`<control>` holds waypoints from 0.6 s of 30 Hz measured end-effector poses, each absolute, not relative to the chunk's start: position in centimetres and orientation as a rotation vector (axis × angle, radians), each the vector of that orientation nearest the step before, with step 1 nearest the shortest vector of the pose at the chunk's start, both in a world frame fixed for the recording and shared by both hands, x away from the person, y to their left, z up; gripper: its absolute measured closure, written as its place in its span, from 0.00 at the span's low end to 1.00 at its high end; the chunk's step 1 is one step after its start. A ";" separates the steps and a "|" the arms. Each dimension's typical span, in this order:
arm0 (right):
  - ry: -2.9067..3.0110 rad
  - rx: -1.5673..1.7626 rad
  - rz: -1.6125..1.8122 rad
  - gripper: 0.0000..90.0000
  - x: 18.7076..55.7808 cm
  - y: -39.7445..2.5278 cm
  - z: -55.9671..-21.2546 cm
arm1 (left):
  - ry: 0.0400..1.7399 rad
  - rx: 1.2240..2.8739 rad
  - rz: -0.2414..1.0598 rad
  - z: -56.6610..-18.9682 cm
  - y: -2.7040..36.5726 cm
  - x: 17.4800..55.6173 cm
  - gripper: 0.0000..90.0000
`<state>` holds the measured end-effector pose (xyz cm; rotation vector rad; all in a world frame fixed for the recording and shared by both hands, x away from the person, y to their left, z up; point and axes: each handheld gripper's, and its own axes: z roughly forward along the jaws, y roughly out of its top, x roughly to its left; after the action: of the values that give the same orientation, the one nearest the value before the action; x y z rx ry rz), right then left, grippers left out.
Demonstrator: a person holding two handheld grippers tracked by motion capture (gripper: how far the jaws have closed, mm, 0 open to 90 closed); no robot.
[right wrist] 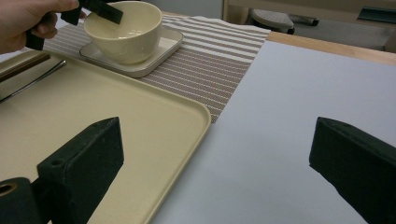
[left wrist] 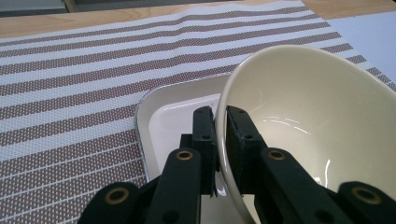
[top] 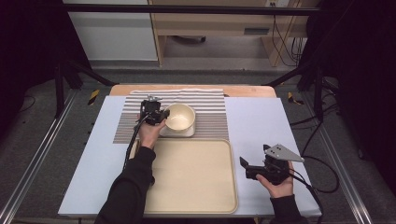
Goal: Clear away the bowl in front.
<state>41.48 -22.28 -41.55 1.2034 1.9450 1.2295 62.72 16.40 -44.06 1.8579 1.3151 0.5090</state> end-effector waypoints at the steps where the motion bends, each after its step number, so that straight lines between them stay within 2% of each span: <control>1: 1.945 1.203 1.229 0.04 41.5 -22.3 -41.6 | 1.315 1.852 0.509 -44.1 16.4 62.7 0.92; 10: 1.943 1.204 1.231 0.04 41.5 -22.3 -41.5 | 1.298 1.858 0.537 -43.5 16.4 62.3 0.91; 18: 1.943 1.204 1.229 0.04 41.5 -22.3 -41.5 | 1.255 1.818 0.540 -41.5 16.9 61.4 0.91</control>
<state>41.47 -22.29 -41.54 1.2035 1.9427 1.2292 61.36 16.93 -41.52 1.8180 1.2547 0.5404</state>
